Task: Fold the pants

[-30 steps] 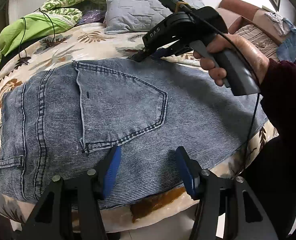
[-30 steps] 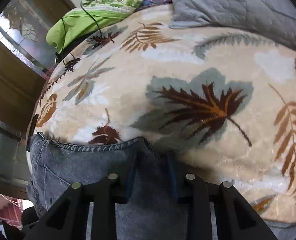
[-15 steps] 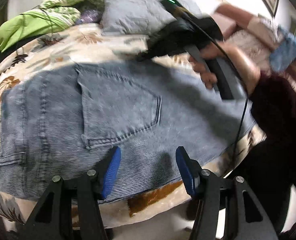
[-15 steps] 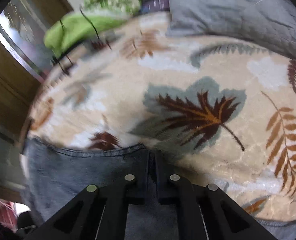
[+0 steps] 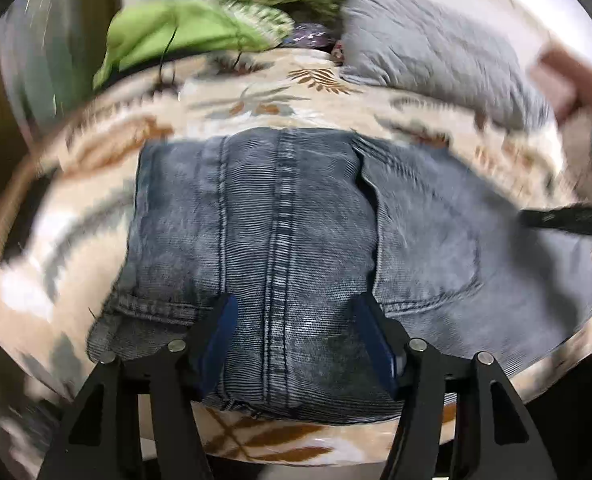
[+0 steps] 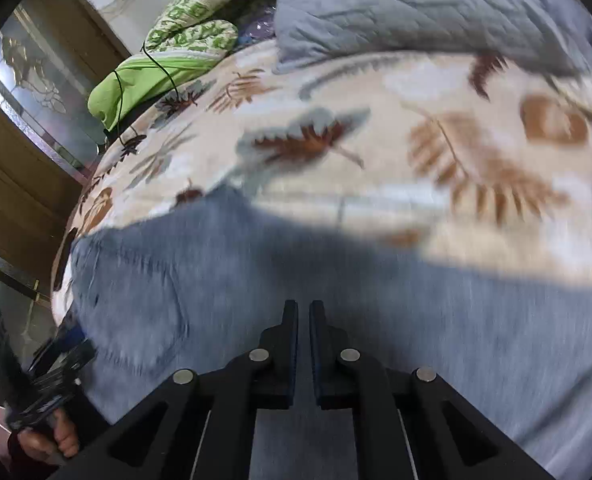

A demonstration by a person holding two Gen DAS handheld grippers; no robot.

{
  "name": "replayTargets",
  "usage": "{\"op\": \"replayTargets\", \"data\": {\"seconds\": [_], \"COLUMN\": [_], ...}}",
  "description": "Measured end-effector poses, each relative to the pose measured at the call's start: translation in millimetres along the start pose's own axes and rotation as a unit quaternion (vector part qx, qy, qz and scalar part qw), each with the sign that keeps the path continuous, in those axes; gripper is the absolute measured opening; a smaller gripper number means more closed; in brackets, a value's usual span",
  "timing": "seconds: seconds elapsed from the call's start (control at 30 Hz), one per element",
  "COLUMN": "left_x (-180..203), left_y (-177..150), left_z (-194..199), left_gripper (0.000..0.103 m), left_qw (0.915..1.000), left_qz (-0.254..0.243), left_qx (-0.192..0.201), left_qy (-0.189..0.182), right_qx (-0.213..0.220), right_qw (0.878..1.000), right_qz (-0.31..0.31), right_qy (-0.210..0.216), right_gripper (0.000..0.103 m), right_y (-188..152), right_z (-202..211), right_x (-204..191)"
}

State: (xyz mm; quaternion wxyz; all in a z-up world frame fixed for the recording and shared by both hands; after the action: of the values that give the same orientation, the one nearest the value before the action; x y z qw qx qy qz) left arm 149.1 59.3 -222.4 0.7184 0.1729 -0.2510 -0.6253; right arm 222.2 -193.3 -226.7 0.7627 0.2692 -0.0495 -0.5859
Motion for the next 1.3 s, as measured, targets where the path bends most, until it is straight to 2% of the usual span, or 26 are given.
{"op": "replayTargets", "data": {"seconds": [0.07, 0.17, 0.3, 0.47, 0.53, 0.6, 0.7, 0.8, 0.9, 1.0, 1.13, 1.23, 1.3], "left_x": [3, -5, -3, 17, 35, 55, 90, 119, 139, 146, 152, 152, 151], "left_y": [-1, 3, 7, 25, 28, 26, 13, -4, -18, -32, -37, -40, -41], "left_z": [0, -5, 1, 30, 40, 43, 34, 15, 0, -25, -30, -30, -30], "left_gripper": [0.063, 0.063, 0.063, 0.065, 0.079, 0.08, 0.081, 0.081, 0.081, 0.09, 0.103, 0.103, 0.103], "left_qw": [0.9999, 0.9995, 0.9993, 0.9962, 0.9932, 0.991, 0.9889, 0.9878, 0.9882, 0.9894, 0.9896, 0.9895, 0.99], "left_qz": [-0.009, 0.025, 0.036, 0.019, -0.003, -0.032, -0.09, -0.128, -0.136, -0.127, -0.132, -0.136, -0.132], "left_qx": [0.005, -0.016, 0.002, 0.078, 0.108, 0.118, 0.104, 0.066, 0.024, -0.033, -0.022, -0.008, -0.012], "left_qy": [0.013, -0.007, -0.007, -0.033, -0.045, -0.053, -0.057, -0.059, -0.067, -0.061, -0.053, -0.048, -0.047], "right_qx": [-0.009, -0.013, 0.001, 0.056, 0.086, 0.098, 0.077, 0.053, 0.053, 0.067, 0.086, 0.086, 0.084], "right_qw": [1.0, 0.999, 1.0, 0.998, 0.996, 0.993, 0.99, 0.989, 0.988, 0.988, 0.988, 0.987, 0.986], "right_qz": [0.008, 0.034, 0.03, -0.007, -0.027, -0.041, -0.061, -0.071, -0.053, -0.036, -0.045, -0.03, -0.022], "right_qy": [0.005, -0.011, -0.009, -0.009, -0.017, -0.042, -0.099, -0.122, -0.134, -0.137, -0.124, -0.132, -0.145], "right_gripper": [0.007, 0.007, 0.008, 0.008, 0.008, 0.008, 0.008, 0.008, 0.008, 0.008, 0.009, 0.009, 0.01], "right_y": [-22, -44, -64, -70, -69, -69, -80, -91, -95, -98, -101, -100, -99], "right_z": [2, 5, 14, 47, 62, 71, 70, 63, 60, 60, 60, 59, 58], "right_x": [-9, -20, -22, -1, 13, 29, 58, 73, 75, 75, 76, 73, 71]}}
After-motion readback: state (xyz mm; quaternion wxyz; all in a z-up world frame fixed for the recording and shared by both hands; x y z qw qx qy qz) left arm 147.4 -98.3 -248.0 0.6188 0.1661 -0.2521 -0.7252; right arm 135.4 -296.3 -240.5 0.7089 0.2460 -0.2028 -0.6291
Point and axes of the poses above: each gripper's, at about its wrist camera, not at the fingertips, and z roughly against the way its jaws point, x to its right, y to its top, the point moved 10 cm from there along -z, roughly the way its jaws point, and after that the axes turned 14 degrees about z, right-handed, at the moved point
